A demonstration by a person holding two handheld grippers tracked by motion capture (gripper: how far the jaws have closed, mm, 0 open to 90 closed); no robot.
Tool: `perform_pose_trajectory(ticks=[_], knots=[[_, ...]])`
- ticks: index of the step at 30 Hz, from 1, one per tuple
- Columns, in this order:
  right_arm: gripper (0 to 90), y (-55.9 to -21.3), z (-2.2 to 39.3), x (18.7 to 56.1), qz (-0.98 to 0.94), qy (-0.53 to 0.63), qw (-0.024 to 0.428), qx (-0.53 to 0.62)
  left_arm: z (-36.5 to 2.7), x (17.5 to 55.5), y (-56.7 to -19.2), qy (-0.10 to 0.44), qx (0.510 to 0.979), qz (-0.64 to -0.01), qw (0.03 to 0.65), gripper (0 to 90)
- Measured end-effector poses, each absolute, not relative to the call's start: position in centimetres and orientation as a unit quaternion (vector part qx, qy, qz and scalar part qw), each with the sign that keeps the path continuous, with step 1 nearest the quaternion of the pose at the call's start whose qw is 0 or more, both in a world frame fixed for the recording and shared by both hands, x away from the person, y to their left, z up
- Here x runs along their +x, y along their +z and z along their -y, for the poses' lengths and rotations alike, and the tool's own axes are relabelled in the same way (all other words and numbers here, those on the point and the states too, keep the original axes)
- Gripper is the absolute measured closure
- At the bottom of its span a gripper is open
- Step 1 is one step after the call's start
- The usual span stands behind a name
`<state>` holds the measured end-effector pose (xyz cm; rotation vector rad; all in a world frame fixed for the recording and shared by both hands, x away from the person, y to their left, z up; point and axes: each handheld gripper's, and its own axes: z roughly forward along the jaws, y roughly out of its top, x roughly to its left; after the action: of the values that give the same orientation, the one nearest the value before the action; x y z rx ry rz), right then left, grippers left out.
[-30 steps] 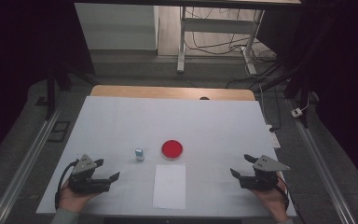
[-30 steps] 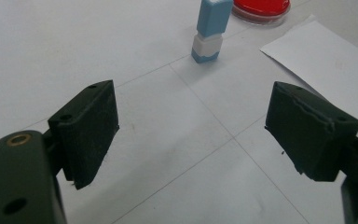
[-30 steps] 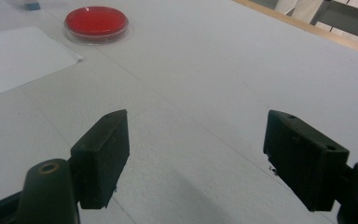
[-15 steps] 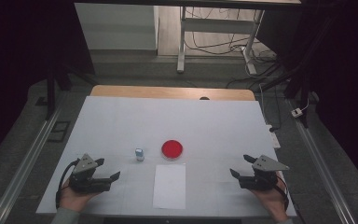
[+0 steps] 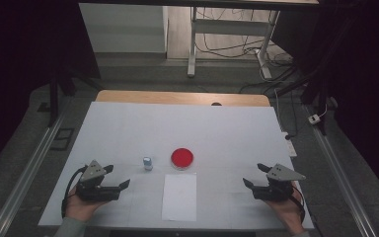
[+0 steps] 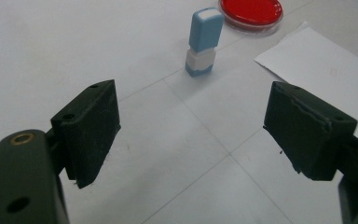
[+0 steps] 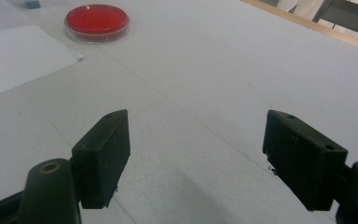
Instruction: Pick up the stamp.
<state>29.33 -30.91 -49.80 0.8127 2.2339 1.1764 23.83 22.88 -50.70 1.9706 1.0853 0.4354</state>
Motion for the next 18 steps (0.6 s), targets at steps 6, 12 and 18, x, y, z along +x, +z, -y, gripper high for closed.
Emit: perform_pose_trajectory(ticks=[6, 12, 18], knots=[[22.8, -49.8, 30.9, 29.3, -0.817, 0.430, 0.241, 0.298, -22.6, 24.2, -50.3, 0.174, 0.783, -0.428, 0.416, 18.6], [22.9, -49.8, 30.8, 29.4, -0.817, 0.430, 0.241, 0.299, -22.2, 24.8, -49.9, 0.176, 0.782, -0.425, 0.420, 18.7], [22.9, -49.8, 30.8, 29.4, -0.817, 0.431, 0.240, 0.297, -21.8, 25.2, -49.7, 0.175, 0.785, -0.421, 0.419, 18.8]])
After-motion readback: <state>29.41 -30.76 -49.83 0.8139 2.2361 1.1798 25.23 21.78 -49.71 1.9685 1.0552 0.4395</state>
